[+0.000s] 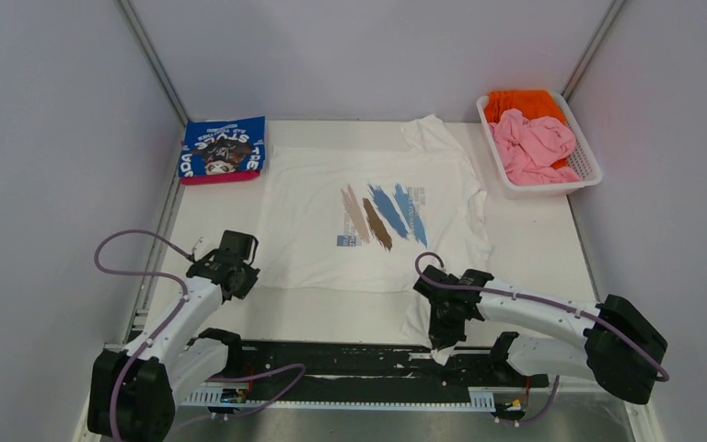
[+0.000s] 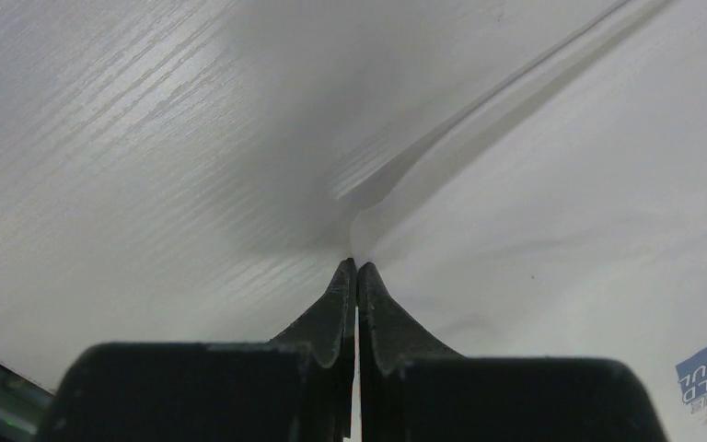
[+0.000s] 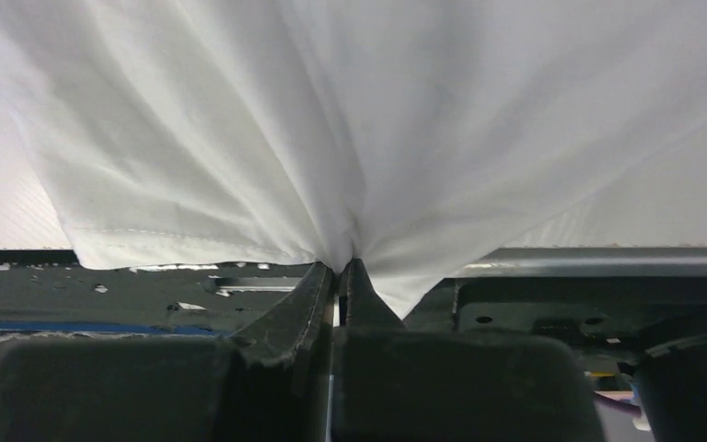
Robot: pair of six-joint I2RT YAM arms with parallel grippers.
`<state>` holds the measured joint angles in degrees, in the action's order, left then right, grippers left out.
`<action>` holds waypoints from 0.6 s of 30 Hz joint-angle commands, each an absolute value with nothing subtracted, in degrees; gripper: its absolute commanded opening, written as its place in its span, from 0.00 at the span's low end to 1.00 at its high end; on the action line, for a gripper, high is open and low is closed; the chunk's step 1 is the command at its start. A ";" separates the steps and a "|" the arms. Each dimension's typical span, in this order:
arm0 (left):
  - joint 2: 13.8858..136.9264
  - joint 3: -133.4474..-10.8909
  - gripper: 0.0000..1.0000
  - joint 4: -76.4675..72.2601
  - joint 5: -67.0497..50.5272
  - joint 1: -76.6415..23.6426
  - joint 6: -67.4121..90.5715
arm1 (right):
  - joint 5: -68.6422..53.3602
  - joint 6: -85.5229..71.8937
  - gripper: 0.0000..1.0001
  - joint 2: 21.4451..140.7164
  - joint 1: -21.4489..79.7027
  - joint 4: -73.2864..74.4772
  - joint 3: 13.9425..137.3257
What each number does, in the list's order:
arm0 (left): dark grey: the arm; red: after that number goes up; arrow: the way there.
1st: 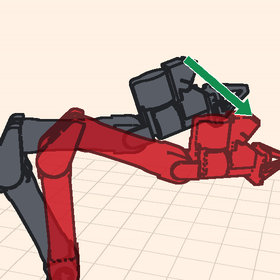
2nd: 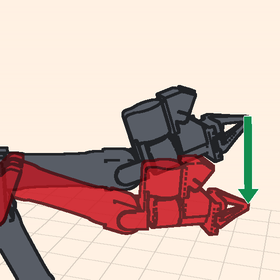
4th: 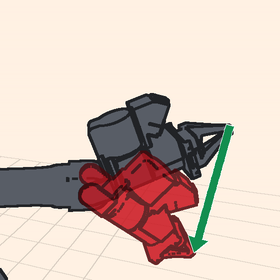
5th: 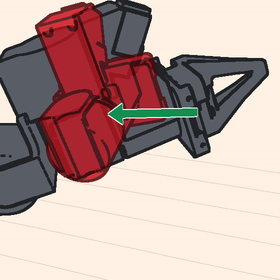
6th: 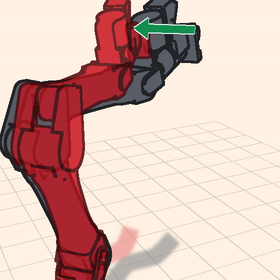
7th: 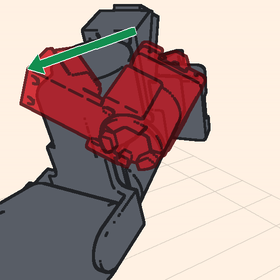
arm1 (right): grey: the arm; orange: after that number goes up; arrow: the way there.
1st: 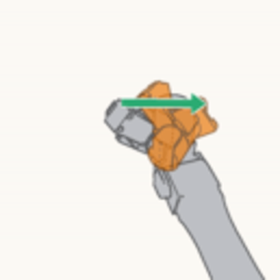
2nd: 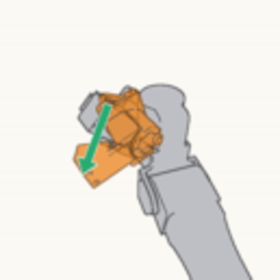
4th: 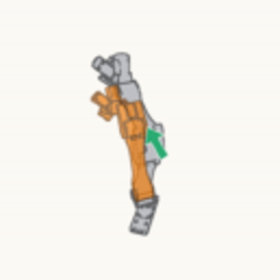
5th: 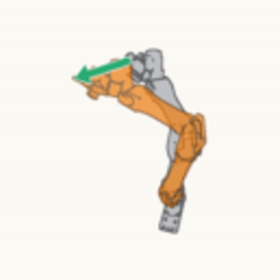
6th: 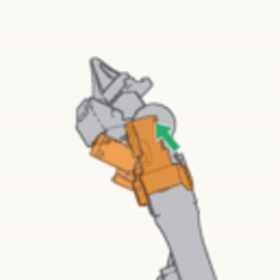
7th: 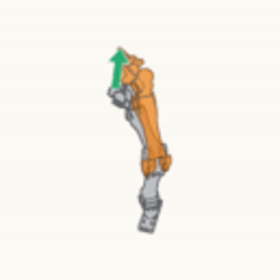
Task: Fold and stack the t-shirts
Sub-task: Grab the side of the flattened tshirt closest away from the robot with both arms, then fold the flattened tshirt in 1/3 of the way
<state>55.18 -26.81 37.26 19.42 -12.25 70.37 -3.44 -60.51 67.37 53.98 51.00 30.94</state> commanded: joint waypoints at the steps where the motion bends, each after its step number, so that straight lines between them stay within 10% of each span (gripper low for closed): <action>1: 51.71 -27.86 0.00 42.24 21.87 -11.95 70.62 | -1.98 -62.88 0.00 62.03 54.85 57.60 30.05; 18: 45.72 -30.05 0.00 37.82 15.41 -11.95 65.48 | 1.57 -53.01 0.00 53.88 44.95 55.38 38.51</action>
<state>44.58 -26.85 44.40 16.97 -12.23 67.20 -2.74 -58.35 54.06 49.87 60.23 33.23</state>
